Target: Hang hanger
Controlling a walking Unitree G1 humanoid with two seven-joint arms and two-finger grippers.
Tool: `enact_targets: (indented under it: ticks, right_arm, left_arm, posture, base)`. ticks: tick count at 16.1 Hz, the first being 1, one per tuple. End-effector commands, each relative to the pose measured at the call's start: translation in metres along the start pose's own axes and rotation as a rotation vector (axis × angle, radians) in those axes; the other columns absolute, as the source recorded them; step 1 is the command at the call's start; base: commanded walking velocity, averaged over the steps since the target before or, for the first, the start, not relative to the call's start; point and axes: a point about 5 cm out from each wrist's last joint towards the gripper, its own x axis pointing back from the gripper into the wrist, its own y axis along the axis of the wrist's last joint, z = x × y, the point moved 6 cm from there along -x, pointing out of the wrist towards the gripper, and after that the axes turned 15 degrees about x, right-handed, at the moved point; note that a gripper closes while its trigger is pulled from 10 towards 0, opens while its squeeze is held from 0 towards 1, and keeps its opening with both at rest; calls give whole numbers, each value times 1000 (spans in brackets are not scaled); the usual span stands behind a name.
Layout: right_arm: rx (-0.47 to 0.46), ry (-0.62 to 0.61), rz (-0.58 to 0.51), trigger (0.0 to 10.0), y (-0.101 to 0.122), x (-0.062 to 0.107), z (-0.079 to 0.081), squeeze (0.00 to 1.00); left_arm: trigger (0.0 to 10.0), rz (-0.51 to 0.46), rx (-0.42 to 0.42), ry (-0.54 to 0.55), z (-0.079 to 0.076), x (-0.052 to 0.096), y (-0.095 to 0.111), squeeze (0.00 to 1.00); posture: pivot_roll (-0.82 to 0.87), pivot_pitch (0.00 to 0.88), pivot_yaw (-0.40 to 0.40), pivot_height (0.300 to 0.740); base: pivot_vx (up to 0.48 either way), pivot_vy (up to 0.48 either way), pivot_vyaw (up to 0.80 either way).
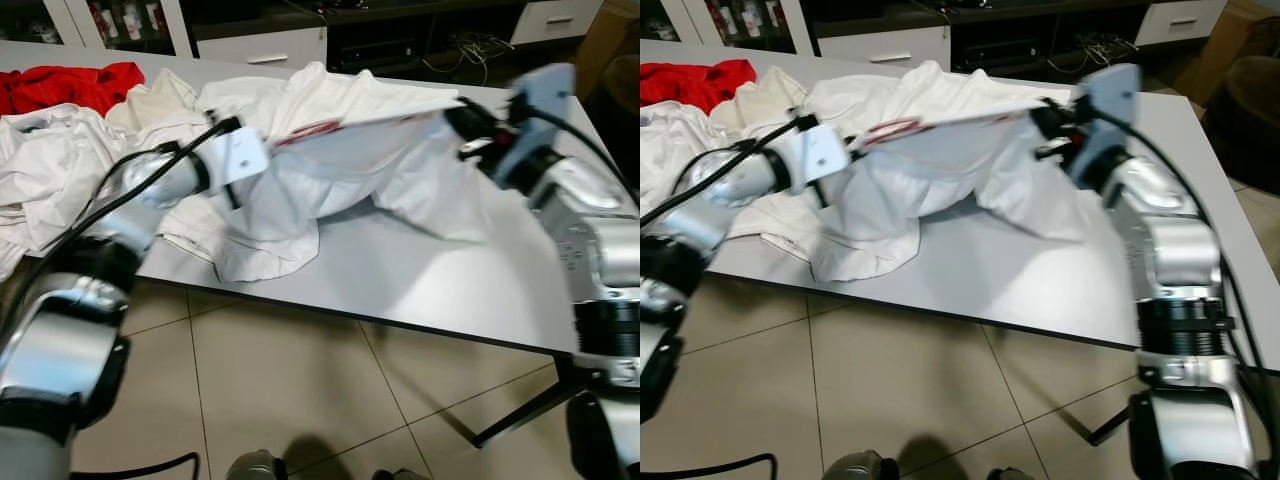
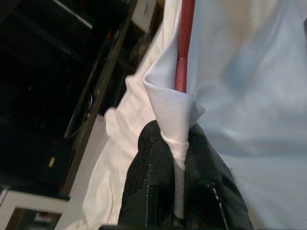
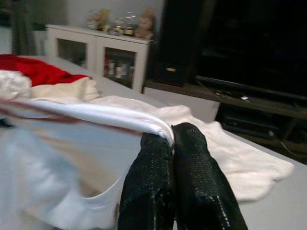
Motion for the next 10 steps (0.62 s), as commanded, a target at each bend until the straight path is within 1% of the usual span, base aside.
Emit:
enact_targets:
  ticks: [1,3,4,6,8,10]
  right_arm:
    - [9,9,15,10000,-1,-1,3,0]
    - [34,26,65,10000,-12,-7,14,0]
    - [43,21,88,10000,-17,-9,18,0]
    - [34,-7,89,10000,-15,-13,22,0]
    - [30,-9,76,10000,-11,-18,30,0]
    - [46,0,55,10000,-6,-25,46,0]
  left_arm:
    - [10000,-33,12,10,7,0,10,0]
    - [10000,-83,37,1,6,-3,22,0]
    - [10000,-90,41,-3,5,-5,25,0]
    - [10000,-78,46,-5,4,-7,22,0]
    - [10000,-78,62,-7,1,-8,21,0]
    - [10000,-87,78,-13,-3,-12,23,0]
  posture:
    - [131,26,39,740]
    - [131,21,41,740]
    - [134,19,43,740]
    - [134,17,46,740]
    - [133,17,47,740]
    - [133,17,47,740]
  base:
    - [0,0,0]
    - [0,0,0]
    - [0,0,0]
    - [0,0,0]
    - [0,0,0]
    - [0,0,0]
